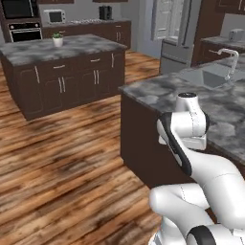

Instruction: Gather the broccoli and squash from the fridge and place them on a tray on the dining counter. Then gather the chicken drumsticks from the fridge and place them on the other tray.

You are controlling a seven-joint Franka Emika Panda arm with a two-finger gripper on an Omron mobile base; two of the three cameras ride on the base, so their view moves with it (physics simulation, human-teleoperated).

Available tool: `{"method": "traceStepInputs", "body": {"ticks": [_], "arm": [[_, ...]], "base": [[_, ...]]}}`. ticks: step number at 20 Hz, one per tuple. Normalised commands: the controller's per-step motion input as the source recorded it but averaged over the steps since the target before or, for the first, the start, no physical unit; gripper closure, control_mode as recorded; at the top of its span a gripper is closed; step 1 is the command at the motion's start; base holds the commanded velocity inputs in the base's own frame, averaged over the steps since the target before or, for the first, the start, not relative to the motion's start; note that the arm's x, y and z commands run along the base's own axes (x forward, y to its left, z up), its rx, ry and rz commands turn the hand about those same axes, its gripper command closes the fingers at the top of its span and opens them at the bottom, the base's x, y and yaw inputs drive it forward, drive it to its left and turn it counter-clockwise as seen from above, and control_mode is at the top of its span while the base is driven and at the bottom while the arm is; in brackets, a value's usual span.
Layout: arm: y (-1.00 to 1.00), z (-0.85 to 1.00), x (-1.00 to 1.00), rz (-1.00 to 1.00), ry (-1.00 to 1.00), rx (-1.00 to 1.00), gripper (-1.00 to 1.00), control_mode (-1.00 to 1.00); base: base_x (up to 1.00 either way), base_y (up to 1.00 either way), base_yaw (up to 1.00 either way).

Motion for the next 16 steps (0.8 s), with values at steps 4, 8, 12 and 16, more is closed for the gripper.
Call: {"method": "traceStepInputs", "body": {"ticks": [4,8,12,16], "arm": [[0.0,0.0,0.0,0.0,0.0,0.0,-1.0,1.0],[0.0,0.0,0.0,0.0,0.0,0.0,-1.0,1.0],[0.0,0.0,0.0,0.0,0.0,0.0,-1.0,1.0],[0.0,0.0,0.0,0.0,0.0,0.0,-1.0,1.0]], "base": [[0.73,0.88,-0.39],[0.81,0.88,-0.38],[0.86,0.87,-0.36],[0.96,0.83,-0.34]]}}
